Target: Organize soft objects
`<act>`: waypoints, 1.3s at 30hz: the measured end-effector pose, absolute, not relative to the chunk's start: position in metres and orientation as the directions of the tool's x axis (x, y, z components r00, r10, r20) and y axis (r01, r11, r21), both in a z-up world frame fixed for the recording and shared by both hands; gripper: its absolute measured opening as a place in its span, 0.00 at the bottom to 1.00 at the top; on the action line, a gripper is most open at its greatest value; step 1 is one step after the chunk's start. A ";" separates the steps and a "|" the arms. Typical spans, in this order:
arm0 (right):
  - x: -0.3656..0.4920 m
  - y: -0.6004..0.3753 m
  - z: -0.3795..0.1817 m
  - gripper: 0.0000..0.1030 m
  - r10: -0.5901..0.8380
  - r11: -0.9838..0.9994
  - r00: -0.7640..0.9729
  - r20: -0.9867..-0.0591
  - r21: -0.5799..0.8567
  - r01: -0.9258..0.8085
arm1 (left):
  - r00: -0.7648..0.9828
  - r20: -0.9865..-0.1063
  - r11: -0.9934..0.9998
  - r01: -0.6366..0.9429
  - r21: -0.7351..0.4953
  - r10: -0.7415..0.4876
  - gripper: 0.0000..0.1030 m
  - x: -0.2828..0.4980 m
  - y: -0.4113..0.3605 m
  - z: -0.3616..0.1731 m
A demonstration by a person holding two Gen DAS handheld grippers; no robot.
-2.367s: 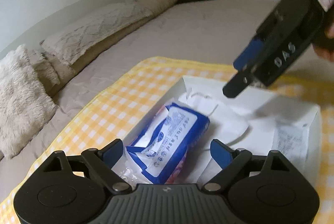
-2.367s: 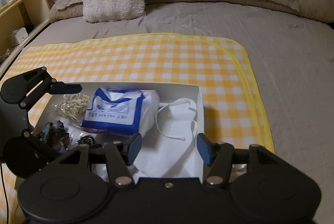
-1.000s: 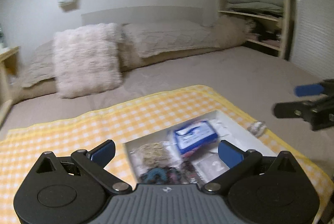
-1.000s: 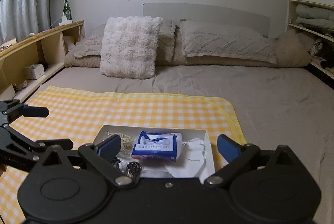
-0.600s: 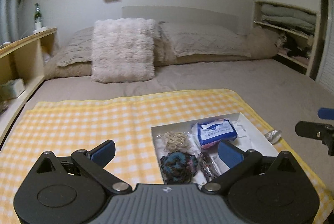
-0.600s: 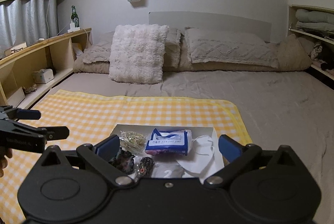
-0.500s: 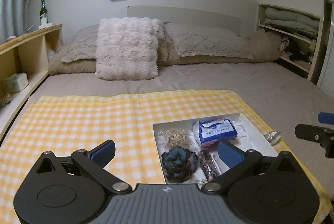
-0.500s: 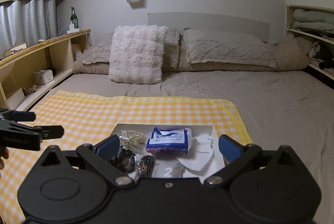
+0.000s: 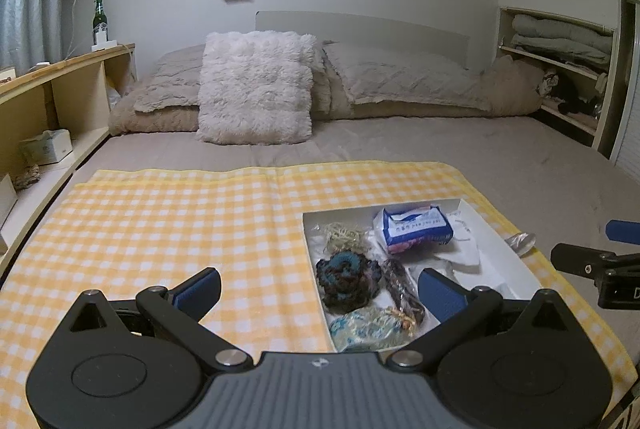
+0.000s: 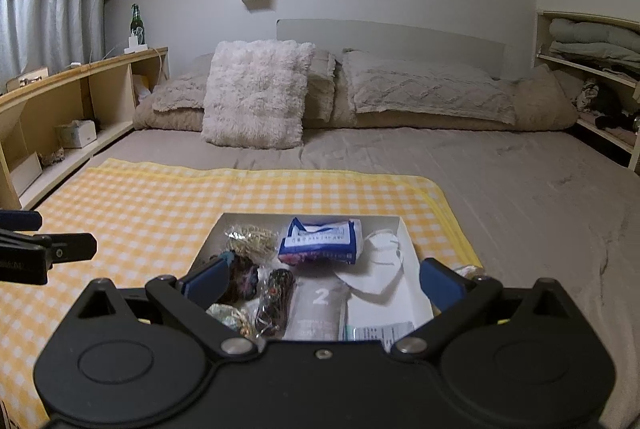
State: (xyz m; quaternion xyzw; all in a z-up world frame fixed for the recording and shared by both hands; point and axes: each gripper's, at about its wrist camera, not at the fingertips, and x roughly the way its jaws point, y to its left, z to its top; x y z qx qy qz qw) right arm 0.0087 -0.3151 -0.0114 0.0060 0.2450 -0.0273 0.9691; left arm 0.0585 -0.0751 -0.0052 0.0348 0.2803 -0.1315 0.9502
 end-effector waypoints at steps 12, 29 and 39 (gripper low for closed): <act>-0.010 -0.301 -0.021 1.00 -0.040 0.999 0.879 -0.475 -0.021 0.034 | 0.799 -0.562 0.968 0.252 -0.012 -0.214 1.00 0.039 -0.067 -0.018; -0.015 -0.291 -0.020 1.00 -0.022 0.999 0.891 -0.453 -0.045 0.002 | 0.815 -0.548 0.974 0.224 -0.002 -0.189 1.00 0.032 -0.055 -0.019; -0.017 -0.290 -0.018 1.00 -0.012 0.999 0.896 -0.445 -0.046 -0.009 | 0.823 -0.538 0.976 0.218 -0.002 -0.185 1.00 0.030 -0.053 -0.017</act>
